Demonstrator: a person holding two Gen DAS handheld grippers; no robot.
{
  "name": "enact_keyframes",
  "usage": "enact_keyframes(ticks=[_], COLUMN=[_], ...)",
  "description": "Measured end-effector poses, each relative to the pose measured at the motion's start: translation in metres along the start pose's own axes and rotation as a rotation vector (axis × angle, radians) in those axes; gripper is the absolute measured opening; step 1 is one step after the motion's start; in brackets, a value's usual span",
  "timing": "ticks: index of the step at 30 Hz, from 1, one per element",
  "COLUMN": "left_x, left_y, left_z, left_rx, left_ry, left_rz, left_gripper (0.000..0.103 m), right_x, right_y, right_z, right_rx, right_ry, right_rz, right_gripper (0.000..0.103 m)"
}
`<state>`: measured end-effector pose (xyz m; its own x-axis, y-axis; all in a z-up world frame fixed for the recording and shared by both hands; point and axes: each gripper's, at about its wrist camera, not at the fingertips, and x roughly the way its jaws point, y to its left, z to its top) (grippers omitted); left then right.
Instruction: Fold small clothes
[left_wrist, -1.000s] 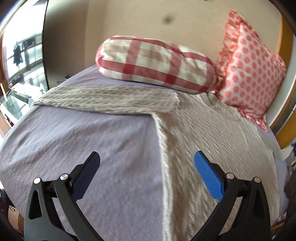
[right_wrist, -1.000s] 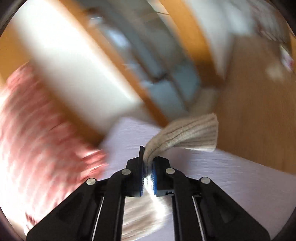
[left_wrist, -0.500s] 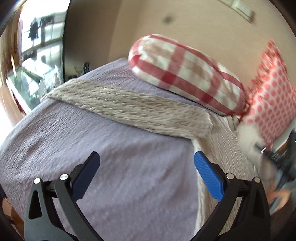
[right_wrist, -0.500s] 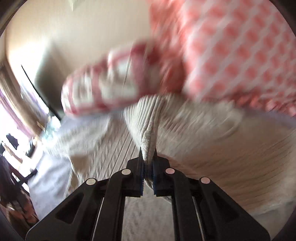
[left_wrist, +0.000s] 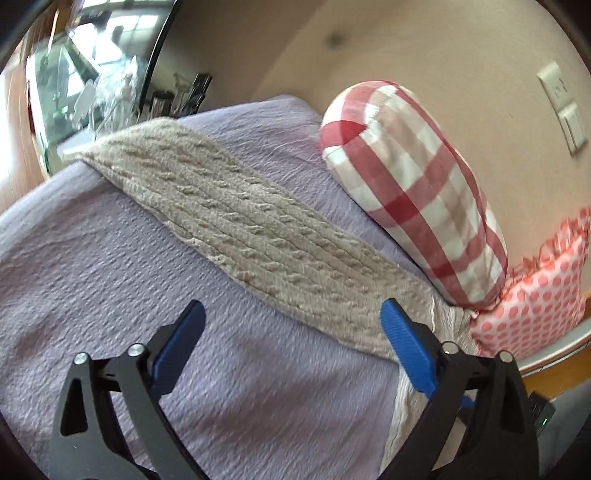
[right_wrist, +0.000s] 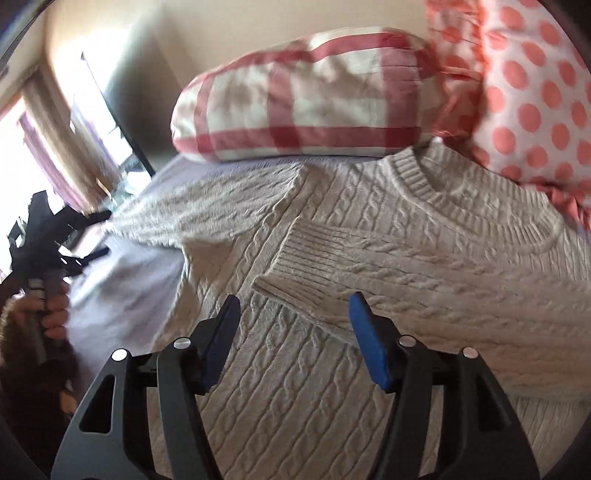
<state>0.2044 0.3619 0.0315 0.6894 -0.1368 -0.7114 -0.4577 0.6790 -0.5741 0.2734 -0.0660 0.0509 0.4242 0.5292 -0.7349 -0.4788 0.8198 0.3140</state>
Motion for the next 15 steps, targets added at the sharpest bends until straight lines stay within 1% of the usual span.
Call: enact_keyframes(ticks=[2, 3, 4, 6, 9, 10, 12, 13, 14, 15], left_x=[0.008, 0.009, 0.011, 0.014, 0.017, 0.018, 0.018, 0.017, 0.017, 0.018], left_y=[0.007, 0.008, 0.009, 0.019, 0.037, 0.044, 0.056, 0.062, 0.066, 0.066], left_z=[0.008, 0.013, 0.017, 0.030, 0.052, 0.062, 0.077, 0.085, 0.090, 0.094], left_rx=[-0.047, -0.056, -0.064, -0.120, -0.210, -0.236, -0.273, -0.293, -0.299, -0.298], left_ry=[0.010, -0.008, -0.010, -0.026, -0.043, -0.051, -0.065, -0.070, -0.071, -0.071], left_rz=[-0.005, 0.000, 0.007, -0.010, -0.014, -0.005, 0.023, 0.034, 0.044, 0.058], left_gripper=[0.086, 0.084, 0.083, 0.079, 0.067, 0.065, 0.055, 0.054, 0.050, 0.041], right_x=[-0.010, -0.007, -0.012, -0.013, -0.014, -0.014, -0.014, -0.014, -0.016, -0.018], right_y=[-0.011, -0.009, -0.014, -0.017, -0.015, -0.014, -0.013, -0.013, -0.014, -0.015], right_z=[-0.007, -0.003, -0.006, -0.007, -0.011, -0.013, -0.015, -0.016, -0.018, -0.019], right_rx=[0.032, 0.046, 0.065, 0.080, 0.072, 0.065, 0.048, 0.043, 0.038, 0.036], right_ry=[-0.013, -0.017, -0.020, -0.023, -0.026, -0.027, -0.025, -0.023, -0.024, -0.025], right_rz=[0.009, 0.013, 0.022, 0.036, 0.034, 0.026, 0.012, 0.008, 0.007, 0.004], right_gripper=[0.067, 0.069, 0.070, 0.071, 0.072, 0.072, 0.072, 0.072, 0.072, 0.072])
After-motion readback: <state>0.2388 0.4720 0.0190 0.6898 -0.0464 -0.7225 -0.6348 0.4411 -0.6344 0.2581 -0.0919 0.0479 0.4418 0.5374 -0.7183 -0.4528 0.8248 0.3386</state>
